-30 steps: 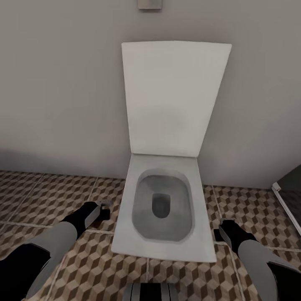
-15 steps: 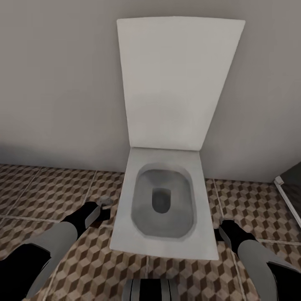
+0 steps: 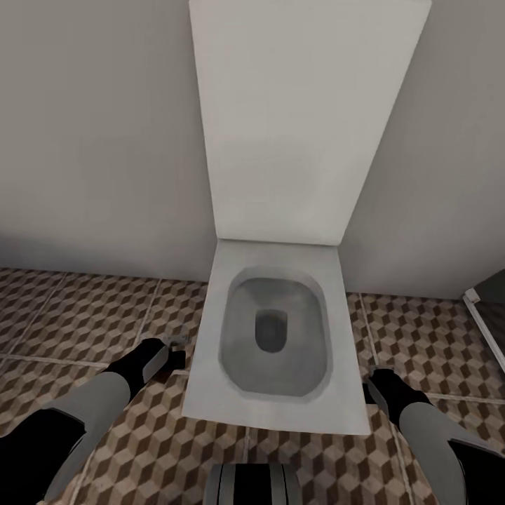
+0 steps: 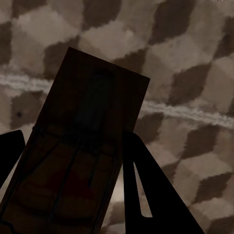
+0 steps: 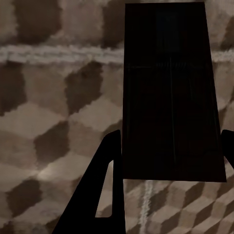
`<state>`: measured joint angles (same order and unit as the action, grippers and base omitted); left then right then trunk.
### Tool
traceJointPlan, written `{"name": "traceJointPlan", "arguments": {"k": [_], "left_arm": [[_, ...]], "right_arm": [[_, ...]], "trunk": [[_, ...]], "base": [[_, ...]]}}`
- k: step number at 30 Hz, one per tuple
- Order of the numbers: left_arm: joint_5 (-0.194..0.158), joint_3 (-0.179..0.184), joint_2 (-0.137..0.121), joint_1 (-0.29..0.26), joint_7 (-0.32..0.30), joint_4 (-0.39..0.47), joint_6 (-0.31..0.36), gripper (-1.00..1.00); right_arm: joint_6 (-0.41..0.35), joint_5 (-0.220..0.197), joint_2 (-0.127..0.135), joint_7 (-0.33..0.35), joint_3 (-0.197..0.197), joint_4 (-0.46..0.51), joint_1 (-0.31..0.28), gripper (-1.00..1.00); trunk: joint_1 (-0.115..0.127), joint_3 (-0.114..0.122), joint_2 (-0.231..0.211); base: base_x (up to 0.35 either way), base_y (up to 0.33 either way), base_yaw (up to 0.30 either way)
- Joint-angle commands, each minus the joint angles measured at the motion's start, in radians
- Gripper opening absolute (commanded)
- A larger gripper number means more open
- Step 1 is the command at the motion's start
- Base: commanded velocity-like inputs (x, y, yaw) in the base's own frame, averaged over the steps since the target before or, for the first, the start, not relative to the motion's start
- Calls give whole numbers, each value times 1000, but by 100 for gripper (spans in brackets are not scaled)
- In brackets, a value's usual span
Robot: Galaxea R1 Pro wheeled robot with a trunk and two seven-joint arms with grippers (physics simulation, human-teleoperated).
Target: Take the four mousetraps from the cabinet in the bathroom and place them on the bathroom floor. Make sure all four end up on the same floor surface, and ensure that at least two of them are either under or directly next to the same bathroom sink.
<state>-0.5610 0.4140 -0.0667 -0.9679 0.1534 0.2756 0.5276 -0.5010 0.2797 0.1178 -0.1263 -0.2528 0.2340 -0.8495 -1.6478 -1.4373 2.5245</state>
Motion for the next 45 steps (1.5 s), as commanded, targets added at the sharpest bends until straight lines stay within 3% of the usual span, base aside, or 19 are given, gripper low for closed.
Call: {"name": "traceJointPlan", "arguments": {"k": [1,16,35,39,45], "left_arm": [[-11,6,-1,0,6,3,4,-100],[-14,6,-2,0,5,2,0,-100],[-14,6,-1,1,5,4,-27,-100],[-14,6,0,0,5,4,-27,-100],[-14,6,0,1,5,4,-28,-100]], "right_arm": [[-1,9,0,4,-8,2,0,-100],[147,9,2,4,-8,1,0,-100],[161,9,1,4,-8,-1,0,-100],[162,9,1,4,-7,-1,0,-100],[174,9,1,5,-7,-1,0,-100]], "trunk": [[0,-1,0],[0,-1,0],[0,-1,0],[-2,-16,1],[-2,-16,1]], "base": [[0,0,0],[0,0,0],[0,0,0],[0,0,0],[0,0,0]]}}
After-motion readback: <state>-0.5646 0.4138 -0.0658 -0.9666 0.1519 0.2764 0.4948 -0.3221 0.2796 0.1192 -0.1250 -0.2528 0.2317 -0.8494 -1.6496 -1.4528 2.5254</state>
